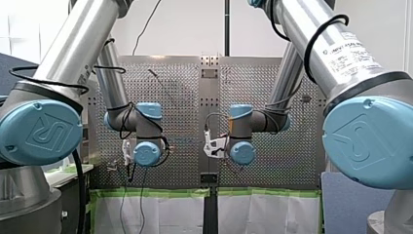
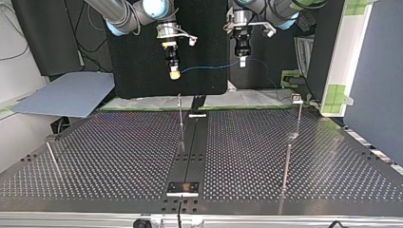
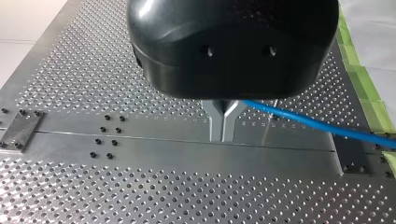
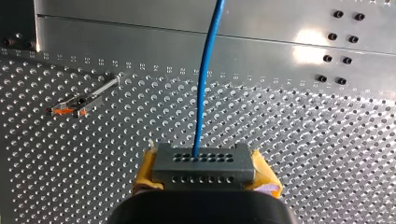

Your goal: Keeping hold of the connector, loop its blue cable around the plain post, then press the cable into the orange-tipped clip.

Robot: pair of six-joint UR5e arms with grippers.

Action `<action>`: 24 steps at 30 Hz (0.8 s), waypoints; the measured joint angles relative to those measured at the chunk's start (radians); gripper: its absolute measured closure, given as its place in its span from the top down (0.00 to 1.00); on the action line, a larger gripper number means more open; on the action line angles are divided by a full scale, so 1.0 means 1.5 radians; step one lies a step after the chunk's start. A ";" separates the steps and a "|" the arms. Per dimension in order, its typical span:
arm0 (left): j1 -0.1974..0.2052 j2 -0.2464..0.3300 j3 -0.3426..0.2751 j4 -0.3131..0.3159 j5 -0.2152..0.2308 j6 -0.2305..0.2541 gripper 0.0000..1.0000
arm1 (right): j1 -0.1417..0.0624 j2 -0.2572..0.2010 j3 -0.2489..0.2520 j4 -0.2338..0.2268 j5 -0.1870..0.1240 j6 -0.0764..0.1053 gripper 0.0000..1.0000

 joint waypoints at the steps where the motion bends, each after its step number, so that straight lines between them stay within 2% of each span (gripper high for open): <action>1: 0.000 0.000 0.000 0.000 0.000 0.000 0.00 | 0.000 0.000 0.000 0.000 0.000 0.000 0.00; 24: 0.000 0.000 0.000 0.000 0.000 0.000 0.00 | 0.000 0.000 0.000 0.000 0.000 0.000 0.00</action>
